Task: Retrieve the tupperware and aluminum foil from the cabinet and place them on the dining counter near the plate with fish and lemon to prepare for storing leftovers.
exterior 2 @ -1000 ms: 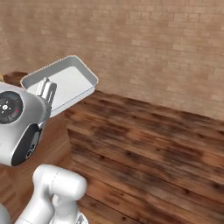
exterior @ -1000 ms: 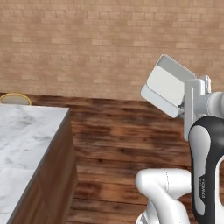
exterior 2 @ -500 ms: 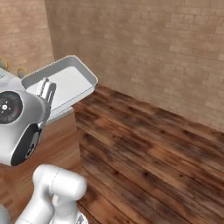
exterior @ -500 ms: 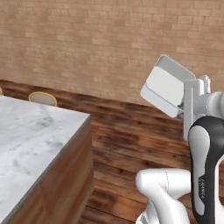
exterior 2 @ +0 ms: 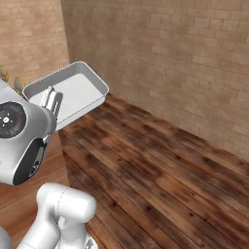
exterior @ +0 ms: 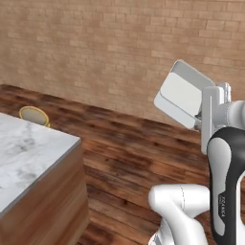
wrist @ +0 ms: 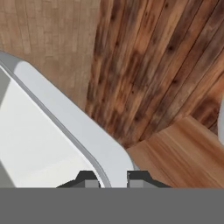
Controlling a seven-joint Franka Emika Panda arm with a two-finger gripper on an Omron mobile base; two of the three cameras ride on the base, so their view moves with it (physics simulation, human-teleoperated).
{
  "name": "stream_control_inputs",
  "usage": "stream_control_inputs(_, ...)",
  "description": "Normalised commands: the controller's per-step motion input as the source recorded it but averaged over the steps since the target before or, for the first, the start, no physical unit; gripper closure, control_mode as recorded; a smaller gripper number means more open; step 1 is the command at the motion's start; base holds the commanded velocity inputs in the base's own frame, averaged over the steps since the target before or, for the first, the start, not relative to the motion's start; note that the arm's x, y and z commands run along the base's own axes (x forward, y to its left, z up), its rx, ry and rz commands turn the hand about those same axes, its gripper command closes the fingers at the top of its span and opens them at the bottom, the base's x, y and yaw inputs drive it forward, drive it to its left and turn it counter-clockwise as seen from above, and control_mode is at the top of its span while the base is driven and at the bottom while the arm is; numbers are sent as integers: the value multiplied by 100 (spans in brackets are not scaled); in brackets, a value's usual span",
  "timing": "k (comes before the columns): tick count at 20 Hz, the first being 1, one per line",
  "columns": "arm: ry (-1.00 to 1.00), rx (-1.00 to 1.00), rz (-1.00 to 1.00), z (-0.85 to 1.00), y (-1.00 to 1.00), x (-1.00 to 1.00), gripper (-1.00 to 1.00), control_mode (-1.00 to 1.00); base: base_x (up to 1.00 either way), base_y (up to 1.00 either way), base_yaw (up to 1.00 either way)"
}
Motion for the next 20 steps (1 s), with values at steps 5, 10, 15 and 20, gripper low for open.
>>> stream_control_inputs(5, 0, 0, 0, 0, 0, 0, 100, 100, 59, -45, 31)
stream_control_inputs(10, 0, 0, 0, 0, 0, 0, 100, 100, 60, -34, 31)
stream_control_inputs(15, 0, 0, 0, 0, 0, 0, 100, 100, 62, -32, 31)
stream_control_inputs(20, 0, 0, 0, 0, 0, 0, 100, 100, 65, -26, 32)
